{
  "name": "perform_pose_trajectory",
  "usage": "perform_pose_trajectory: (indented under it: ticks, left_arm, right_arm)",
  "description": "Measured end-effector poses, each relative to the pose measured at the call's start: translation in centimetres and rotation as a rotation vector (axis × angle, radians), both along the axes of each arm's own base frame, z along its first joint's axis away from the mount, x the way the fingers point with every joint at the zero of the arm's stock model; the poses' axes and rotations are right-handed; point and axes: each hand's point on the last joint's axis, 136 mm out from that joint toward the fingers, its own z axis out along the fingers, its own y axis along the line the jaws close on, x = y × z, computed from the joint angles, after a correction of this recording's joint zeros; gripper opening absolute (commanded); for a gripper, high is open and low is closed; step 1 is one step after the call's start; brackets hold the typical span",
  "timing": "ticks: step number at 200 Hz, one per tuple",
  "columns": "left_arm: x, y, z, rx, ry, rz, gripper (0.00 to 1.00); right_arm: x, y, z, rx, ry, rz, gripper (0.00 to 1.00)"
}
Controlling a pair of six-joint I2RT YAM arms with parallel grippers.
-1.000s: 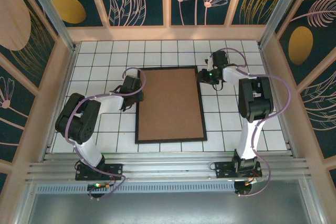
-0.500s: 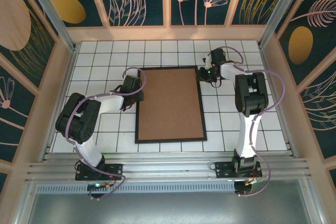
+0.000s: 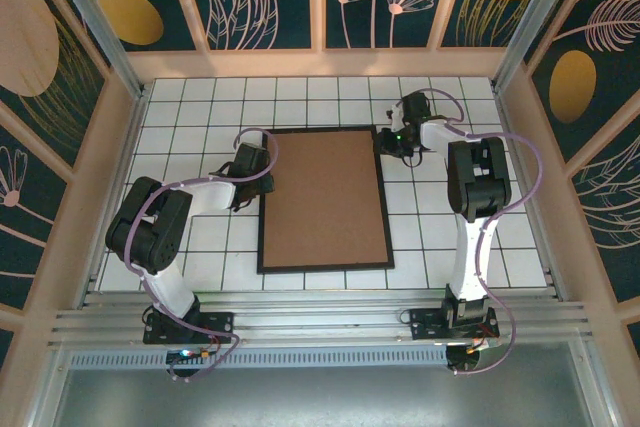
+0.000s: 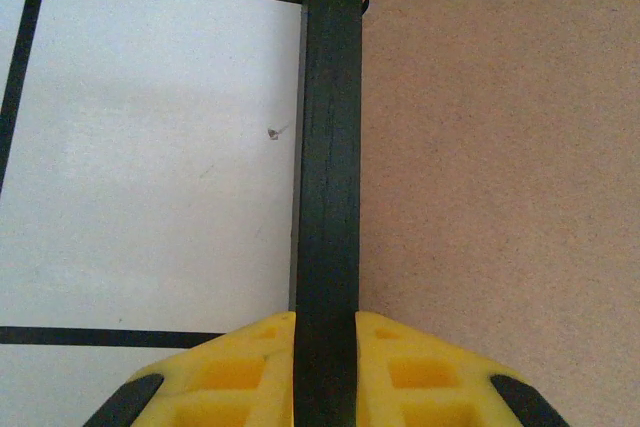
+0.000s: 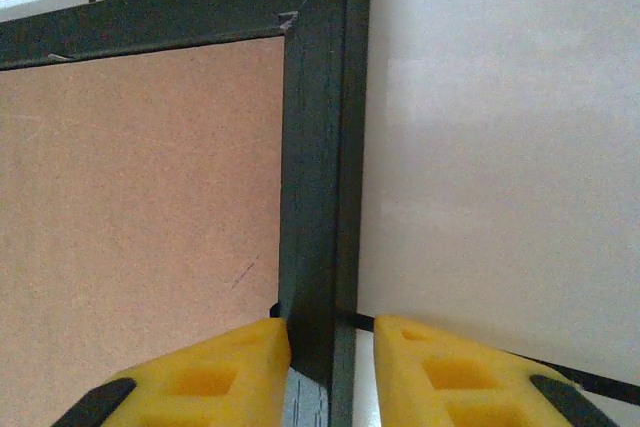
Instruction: Put the photo into the frame
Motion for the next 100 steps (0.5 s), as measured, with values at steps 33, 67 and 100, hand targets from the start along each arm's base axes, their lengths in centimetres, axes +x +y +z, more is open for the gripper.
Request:
perform_pose_trajectory:
  ticks: [33,67,100]
  left_arm:
    - [-0.04,-0.11,-0.03,-0.001,0.002,-0.009,0.19]
    - [-0.07,-0.17,-0.03,-0.003,0.003,-0.017,0.2]
    - [-0.07,-0.19,-0.05,-0.008,0.005,-0.022,0.2]
  right_arm:
    - [-0.03,0.18,-0.07,-0.009,-0.002,0.002,0.35]
    - [-0.01,0.17,-0.21,-0.03,-0.006,-0.003,0.4]
    - [-0.07,0.41,-0.42,-0.064,-0.012,-0.004,0.41]
